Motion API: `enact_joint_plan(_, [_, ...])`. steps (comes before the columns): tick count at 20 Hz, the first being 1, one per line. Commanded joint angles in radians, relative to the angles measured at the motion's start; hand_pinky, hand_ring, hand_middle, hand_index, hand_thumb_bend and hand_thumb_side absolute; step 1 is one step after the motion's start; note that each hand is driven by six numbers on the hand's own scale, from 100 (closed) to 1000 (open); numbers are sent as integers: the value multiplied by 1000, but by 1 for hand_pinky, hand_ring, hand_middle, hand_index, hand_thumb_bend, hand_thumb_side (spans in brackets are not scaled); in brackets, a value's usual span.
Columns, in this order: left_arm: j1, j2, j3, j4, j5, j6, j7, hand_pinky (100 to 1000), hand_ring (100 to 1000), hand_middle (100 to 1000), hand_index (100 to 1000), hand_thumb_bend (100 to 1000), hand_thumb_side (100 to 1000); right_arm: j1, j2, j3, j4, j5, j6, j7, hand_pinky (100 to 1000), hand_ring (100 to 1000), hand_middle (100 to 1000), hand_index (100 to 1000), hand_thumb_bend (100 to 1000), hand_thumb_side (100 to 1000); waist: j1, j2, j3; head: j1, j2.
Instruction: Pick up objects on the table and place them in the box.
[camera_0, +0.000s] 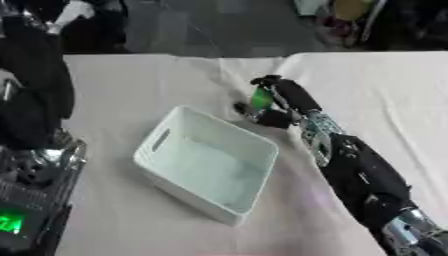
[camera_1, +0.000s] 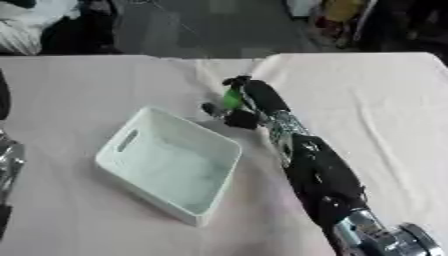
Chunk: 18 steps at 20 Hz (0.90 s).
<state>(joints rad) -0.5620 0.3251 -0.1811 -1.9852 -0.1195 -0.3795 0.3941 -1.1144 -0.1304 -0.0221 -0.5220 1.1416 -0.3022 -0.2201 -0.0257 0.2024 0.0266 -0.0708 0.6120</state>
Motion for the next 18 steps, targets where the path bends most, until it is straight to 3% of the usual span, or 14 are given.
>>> enact_joint_plan(1, [-18, 4, 4, -15, 3, -4, -1, 523, 675, 806, 786, 302, 1000, -4, -12, -7, -10, -26, -3, -25, 100, 315, 558, 751, 540, 881, 4, -14, 0, -4, -15])
enact_joint_plan(7, [-19, 3, 3, -15, 3, -5, -2, 522, 675, 806, 786, 302, 1000, 18, -3, -9, -9, -89, -27, -83, 100, 109, 418, 623, 443, 780, 5, -12, 0, -4, -17])
enact_joint_plan(14, [-24, 0, 3, -15, 5, -6, -3, 522, 675, 806, 786, 302, 1000, 37, 5, -6, 2, -121, -25, -97, 100, 100, 342, 534, 408, 758, 7, -8, 4, -5, -22])
enact_joint_plan(16, [-26, -1, 3, -15, 5, -7, -3, 523, 675, 806, 786, 302, 1000, 42, 8, -8, 0, -125, -23, -114, 100, 100, 293, 485, 382, 735, 8, -6, 6, -5, -25])
enact_joint_plan(17, [-27, -1, 3, -15, 5, -7, -3, 523, 675, 806, 786, 301, 1000, 44, 10, -8, -1, -125, -23, -126, 100, 100, 200, 395, 328, 702, 8, -5, 7, -5, -25])
enact_joint_plan(18, [-28, -2, 3, -15, 5, -8, -3, 523, 675, 806, 786, 301, 1000, 47, 11, -8, -4, -124, -24, -142, 100, 100, 200, 395, 328, 702, 8, -5, 8, -5, -26])
